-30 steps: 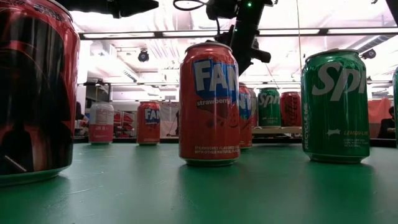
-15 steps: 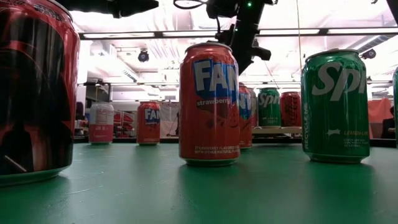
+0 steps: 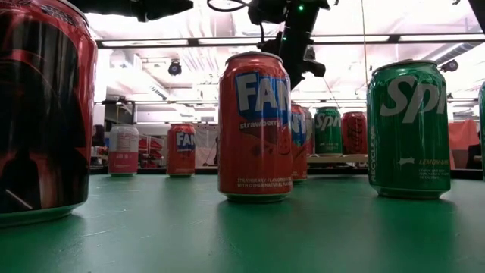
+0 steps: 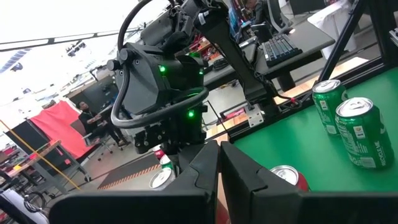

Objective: Place canned beverage on shelf
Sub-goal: Put the red soda can on the shelf aligned with the other red soda can

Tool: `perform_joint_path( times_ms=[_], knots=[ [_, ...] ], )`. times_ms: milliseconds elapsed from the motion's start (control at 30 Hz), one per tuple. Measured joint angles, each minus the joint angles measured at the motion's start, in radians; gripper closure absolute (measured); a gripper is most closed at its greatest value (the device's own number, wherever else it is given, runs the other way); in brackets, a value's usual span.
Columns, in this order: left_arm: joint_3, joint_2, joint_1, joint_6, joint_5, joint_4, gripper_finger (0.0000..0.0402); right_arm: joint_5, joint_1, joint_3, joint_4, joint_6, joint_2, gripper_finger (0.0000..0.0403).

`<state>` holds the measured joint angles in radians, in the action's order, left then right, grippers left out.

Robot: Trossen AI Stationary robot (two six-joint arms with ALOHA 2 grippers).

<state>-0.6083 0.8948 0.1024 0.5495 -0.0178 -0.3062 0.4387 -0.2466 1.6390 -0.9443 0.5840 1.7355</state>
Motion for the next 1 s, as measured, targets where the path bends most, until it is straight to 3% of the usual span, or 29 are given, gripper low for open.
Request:
perform_joint_path(
  times_ms=[767, 1000],
  knots=[
    [0.000, 0.000, 0.000, 0.000, 0.000, 0.000, 0.0402, -0.025, 0.001, -0.002, 0.035, -0.062, -0.038, 0.0394],
    [0.000, 0.000, 0.000, 0.000, 0.000, 0.000, 0.0402, -0.078, 0.004, 0.007, -0.104, 0.000, -0.106, 0.0394]
  ],
)
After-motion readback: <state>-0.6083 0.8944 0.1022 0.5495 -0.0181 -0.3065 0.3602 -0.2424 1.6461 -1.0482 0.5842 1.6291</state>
